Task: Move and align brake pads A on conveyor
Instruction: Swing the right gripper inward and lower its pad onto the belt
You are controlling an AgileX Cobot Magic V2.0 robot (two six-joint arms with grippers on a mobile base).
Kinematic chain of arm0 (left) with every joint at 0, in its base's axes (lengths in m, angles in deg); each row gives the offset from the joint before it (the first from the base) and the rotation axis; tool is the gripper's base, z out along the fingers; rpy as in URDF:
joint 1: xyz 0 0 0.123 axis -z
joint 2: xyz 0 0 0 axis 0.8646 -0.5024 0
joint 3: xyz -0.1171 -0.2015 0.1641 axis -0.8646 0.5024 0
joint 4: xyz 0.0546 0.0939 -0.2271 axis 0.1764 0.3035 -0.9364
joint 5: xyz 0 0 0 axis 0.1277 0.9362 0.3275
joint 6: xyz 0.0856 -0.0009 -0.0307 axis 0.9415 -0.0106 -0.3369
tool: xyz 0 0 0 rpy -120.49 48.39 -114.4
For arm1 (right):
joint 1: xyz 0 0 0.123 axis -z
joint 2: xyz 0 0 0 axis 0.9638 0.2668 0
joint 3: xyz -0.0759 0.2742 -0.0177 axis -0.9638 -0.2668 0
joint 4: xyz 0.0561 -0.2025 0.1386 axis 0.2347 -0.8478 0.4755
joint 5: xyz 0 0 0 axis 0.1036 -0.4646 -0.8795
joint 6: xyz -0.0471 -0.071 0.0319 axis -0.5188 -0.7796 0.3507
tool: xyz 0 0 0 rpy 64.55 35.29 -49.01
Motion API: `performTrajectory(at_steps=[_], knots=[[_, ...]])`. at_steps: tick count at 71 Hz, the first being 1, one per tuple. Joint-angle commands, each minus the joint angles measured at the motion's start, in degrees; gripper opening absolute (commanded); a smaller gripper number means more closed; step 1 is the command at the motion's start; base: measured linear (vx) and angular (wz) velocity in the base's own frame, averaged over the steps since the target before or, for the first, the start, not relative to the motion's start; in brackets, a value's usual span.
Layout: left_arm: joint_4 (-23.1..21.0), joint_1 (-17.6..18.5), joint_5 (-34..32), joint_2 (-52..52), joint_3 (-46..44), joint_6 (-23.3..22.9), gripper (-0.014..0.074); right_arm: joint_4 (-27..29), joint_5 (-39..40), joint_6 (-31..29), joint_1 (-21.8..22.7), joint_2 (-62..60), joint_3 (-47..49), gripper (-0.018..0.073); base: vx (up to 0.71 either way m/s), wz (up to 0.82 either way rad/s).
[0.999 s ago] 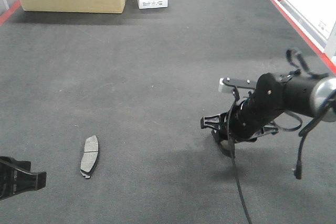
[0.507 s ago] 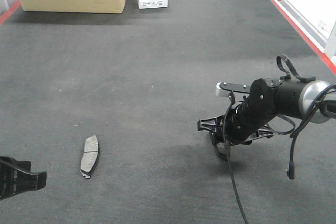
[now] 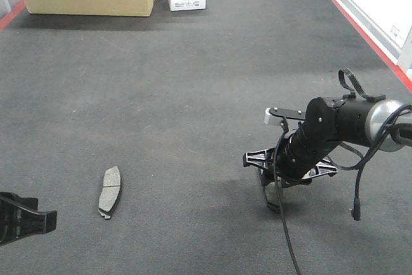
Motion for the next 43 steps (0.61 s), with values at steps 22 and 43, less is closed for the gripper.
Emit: performTrajectory(at_steps=[22, 43], knots=[[0.1, -0.1, -2.7, 0.8, -1.4, 0.0, -0.0006, -0.1, 1.6, 0.0, 0.1, -6.8, 1.5, 0.0376, 0.00, 0.00], [0.1, -0.1, -2.7, 0.8, -1.4, 0.0, -0.0006, -9.5, -2.5, 0.0, 0.1, -16.9, 1.5, 0.0358, 0.00, 0.00]])
